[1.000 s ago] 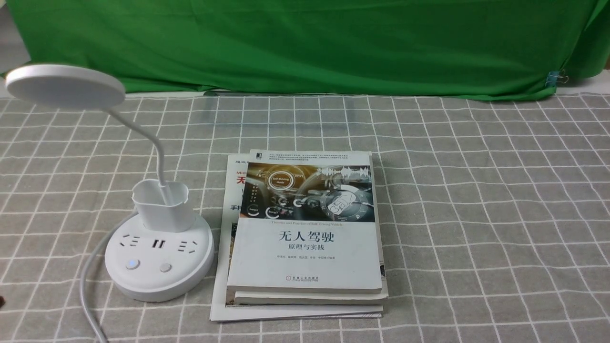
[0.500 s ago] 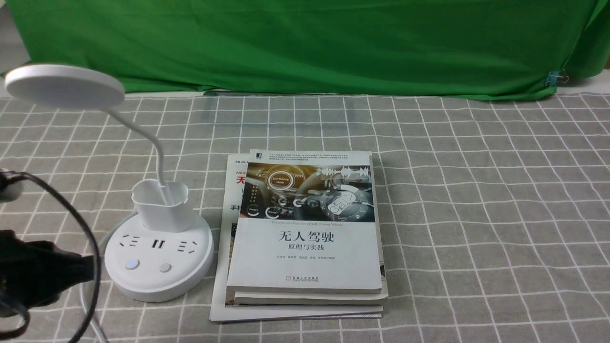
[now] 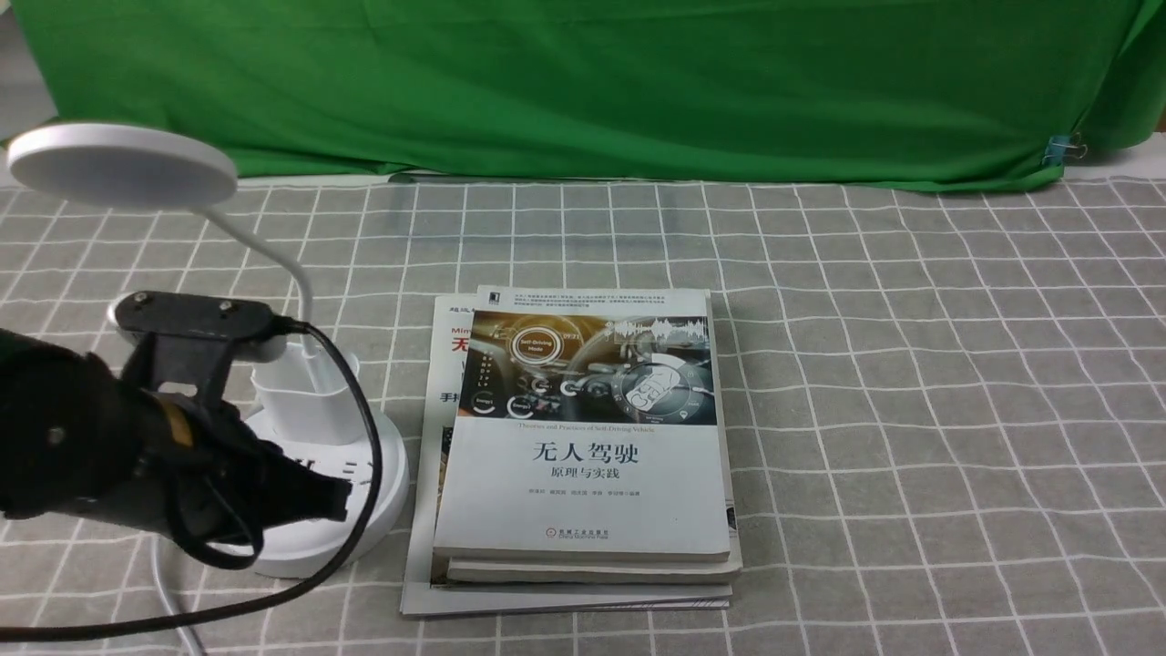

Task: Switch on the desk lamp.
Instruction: Use the left arm to press the button switch on the lamp holder

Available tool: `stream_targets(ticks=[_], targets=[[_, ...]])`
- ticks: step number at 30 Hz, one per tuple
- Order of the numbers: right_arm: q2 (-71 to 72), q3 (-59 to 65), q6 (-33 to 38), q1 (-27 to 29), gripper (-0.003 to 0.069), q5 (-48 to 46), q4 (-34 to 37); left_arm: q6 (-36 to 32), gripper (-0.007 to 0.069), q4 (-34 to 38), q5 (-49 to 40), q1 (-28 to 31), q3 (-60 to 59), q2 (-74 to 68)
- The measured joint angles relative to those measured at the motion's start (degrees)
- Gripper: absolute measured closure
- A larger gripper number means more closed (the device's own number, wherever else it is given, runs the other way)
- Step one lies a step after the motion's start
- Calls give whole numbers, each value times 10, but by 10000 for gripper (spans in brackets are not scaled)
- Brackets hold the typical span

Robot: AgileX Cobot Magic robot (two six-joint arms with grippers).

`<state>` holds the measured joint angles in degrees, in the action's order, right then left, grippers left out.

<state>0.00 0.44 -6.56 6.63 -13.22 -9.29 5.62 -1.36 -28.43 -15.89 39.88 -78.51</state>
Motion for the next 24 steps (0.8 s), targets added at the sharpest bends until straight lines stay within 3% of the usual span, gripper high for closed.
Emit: stream_targets(ticks=[6,24], targets=[[0,0,0,0,414,0,0,13,604,-13,49,-1,3,-39],[0,0,0,0,414,0,0,14,604,-14,62,-1,6,-83]])
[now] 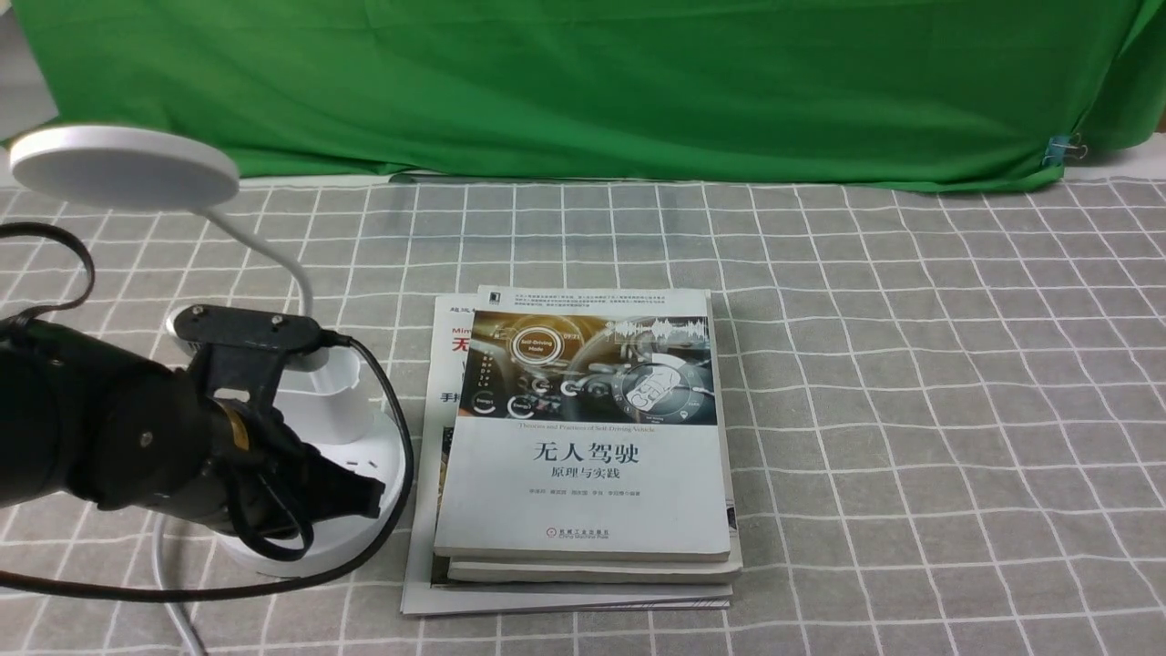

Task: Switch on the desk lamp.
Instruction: Use the left arm to press the button switch on the lamp holder

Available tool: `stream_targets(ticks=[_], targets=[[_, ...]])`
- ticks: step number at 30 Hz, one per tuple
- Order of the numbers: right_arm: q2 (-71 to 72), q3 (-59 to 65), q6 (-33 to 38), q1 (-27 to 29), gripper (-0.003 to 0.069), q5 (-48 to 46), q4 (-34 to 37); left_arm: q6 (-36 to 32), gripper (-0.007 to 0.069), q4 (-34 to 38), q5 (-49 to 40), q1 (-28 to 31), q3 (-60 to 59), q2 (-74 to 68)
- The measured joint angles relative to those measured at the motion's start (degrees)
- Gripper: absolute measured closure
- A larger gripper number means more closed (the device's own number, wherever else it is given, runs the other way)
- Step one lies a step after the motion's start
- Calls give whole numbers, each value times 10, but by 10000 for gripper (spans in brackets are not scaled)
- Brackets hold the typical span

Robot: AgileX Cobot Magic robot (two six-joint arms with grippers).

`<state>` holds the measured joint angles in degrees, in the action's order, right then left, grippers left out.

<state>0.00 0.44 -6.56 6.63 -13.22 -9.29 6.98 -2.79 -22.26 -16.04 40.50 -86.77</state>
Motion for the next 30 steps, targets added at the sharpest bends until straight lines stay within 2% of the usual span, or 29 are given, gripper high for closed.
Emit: stream_targets(ticks=[19,30], targets=[[0,0,0,0,414,0,0,-1,604,0,-8,-1,9,-18],[0,0,0,0,414,0,0,2,604,-10,-44,-5,34,-41]])
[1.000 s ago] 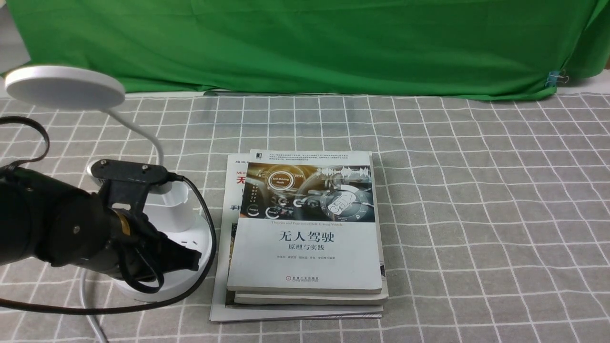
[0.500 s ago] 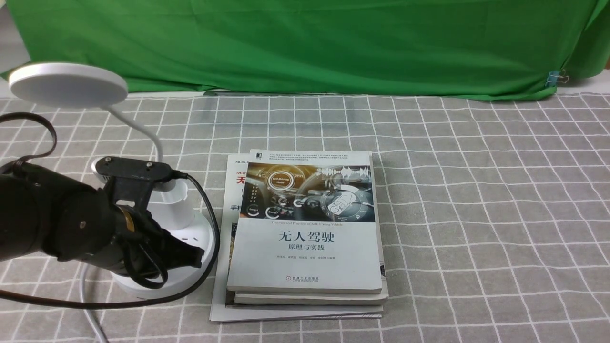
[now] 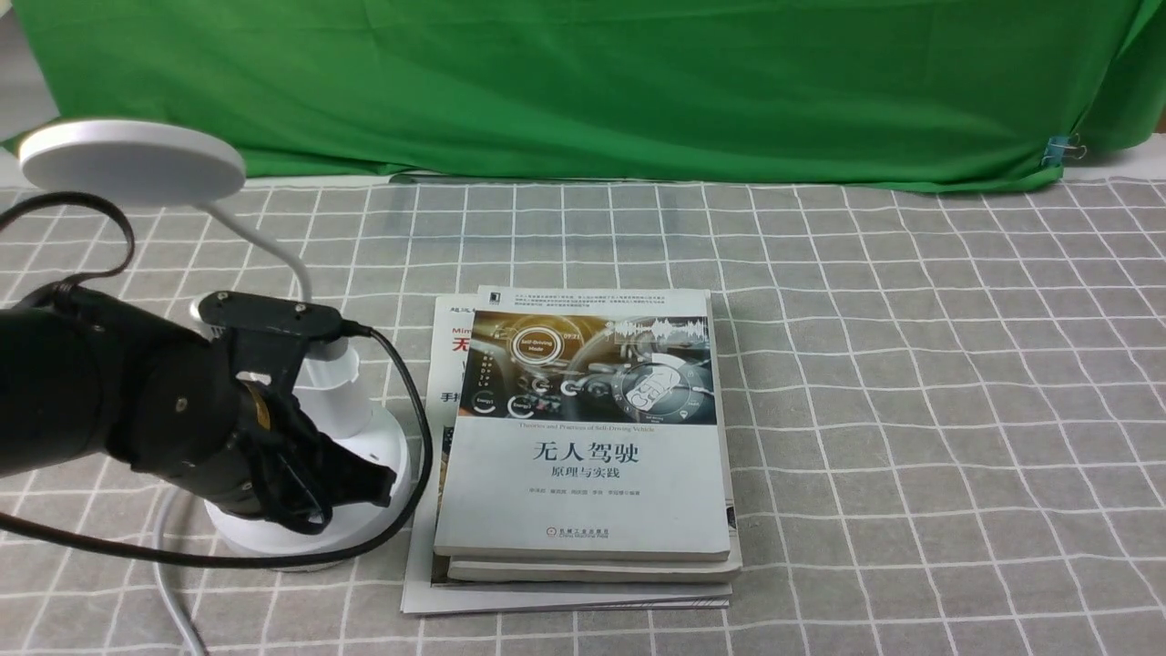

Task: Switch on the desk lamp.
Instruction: Use the left arm to press the button switch on the lamp holder

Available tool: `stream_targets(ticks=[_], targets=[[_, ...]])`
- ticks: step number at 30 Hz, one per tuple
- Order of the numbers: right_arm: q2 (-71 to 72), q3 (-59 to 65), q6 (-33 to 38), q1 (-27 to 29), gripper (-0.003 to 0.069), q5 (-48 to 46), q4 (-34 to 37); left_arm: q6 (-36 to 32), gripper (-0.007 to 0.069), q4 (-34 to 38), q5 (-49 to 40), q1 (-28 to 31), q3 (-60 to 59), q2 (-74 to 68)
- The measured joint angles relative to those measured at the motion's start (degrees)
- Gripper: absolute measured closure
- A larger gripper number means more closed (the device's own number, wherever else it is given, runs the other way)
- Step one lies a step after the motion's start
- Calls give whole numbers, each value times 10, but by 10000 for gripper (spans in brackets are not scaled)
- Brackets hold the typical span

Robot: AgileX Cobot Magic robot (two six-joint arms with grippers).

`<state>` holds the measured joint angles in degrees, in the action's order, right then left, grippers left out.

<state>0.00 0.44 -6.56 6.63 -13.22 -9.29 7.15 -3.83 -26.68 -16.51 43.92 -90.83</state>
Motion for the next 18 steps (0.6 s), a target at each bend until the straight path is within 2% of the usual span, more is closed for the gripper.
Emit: stream_targets(ticks=[9,18], targets=[[0,0,0,0,414,0,0,0,604,0,0,0,0,8],[0,0,0,0,414,0,0,-3,604,6,-45,0,-43,145]])
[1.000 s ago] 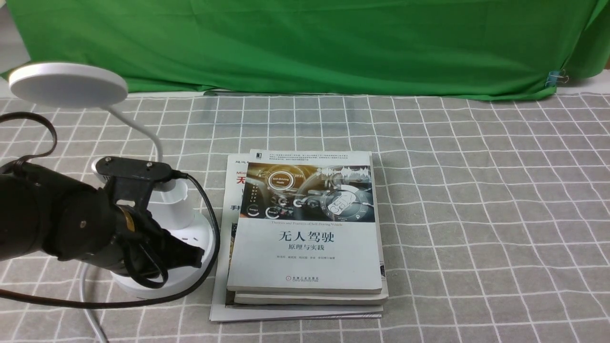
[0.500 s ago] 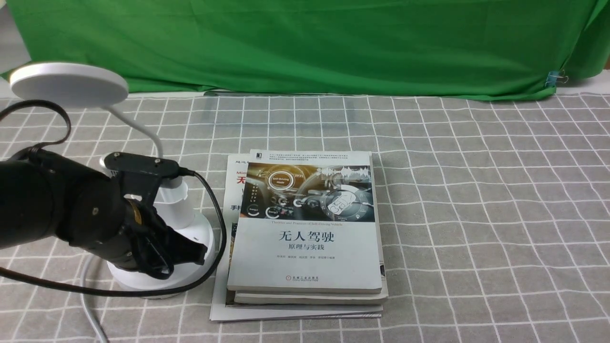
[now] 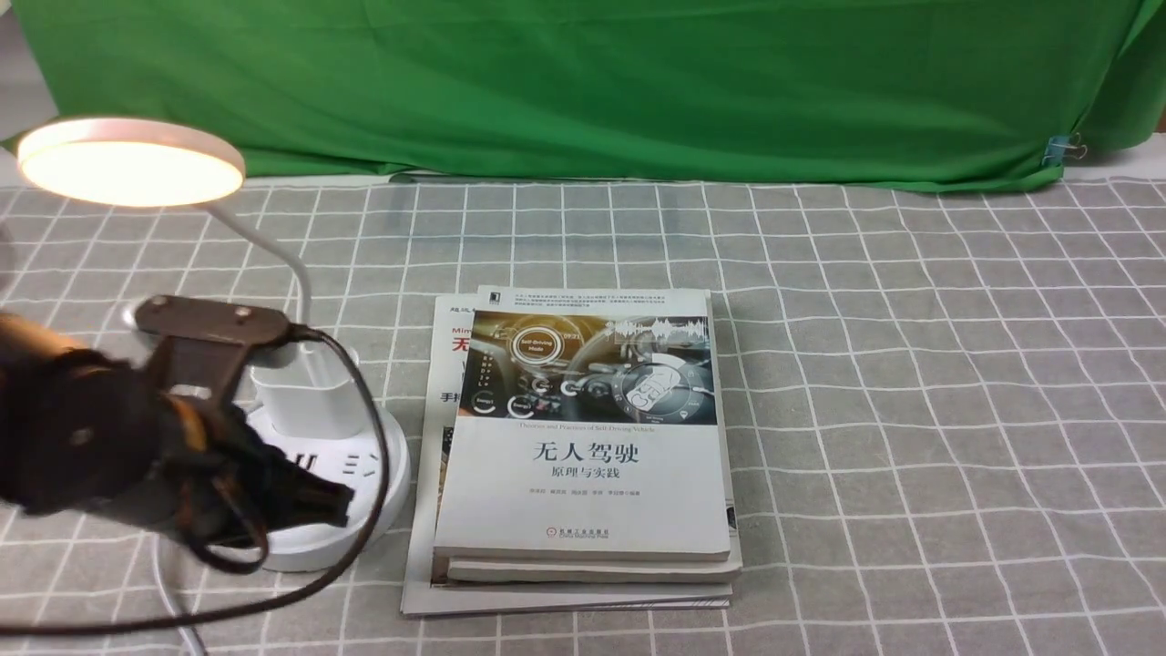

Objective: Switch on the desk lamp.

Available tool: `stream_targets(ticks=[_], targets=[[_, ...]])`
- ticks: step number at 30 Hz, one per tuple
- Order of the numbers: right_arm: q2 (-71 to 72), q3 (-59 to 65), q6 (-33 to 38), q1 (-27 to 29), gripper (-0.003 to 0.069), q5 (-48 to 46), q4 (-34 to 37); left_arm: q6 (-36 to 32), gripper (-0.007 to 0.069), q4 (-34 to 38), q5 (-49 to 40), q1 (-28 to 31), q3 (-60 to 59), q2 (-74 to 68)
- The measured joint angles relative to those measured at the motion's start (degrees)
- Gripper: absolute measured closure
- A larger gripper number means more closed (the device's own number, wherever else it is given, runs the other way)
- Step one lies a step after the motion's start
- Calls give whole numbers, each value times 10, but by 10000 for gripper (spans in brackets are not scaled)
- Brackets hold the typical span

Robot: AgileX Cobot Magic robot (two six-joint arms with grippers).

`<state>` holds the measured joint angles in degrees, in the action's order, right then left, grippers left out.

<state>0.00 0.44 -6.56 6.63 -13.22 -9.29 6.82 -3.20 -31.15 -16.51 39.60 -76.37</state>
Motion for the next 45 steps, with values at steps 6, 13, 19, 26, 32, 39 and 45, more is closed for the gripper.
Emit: stream_targets(ticks=[6,13,19,26,32,39,45], targets=[[0,0,0,0,414,0,0,-12,604,32,-41,0,-80,181],[0,0,0,0,414,0,0,-13,604,42,-13,0,-136,433],[0,0,0,0,414,0,0,-17,604,52,-2,0,-171,609],[0,0,0,0,414,0,0,-16,604,83,5,0,-189,701],[0,0,0,0,414,0,0,-16,604,83,8,0,-189,709],[0,0,0,0,414,0,0,-16,604,83,8,0,-189,709],[0,0,0,0,414,0,0,-24,604,60,59,2,-203,710]])
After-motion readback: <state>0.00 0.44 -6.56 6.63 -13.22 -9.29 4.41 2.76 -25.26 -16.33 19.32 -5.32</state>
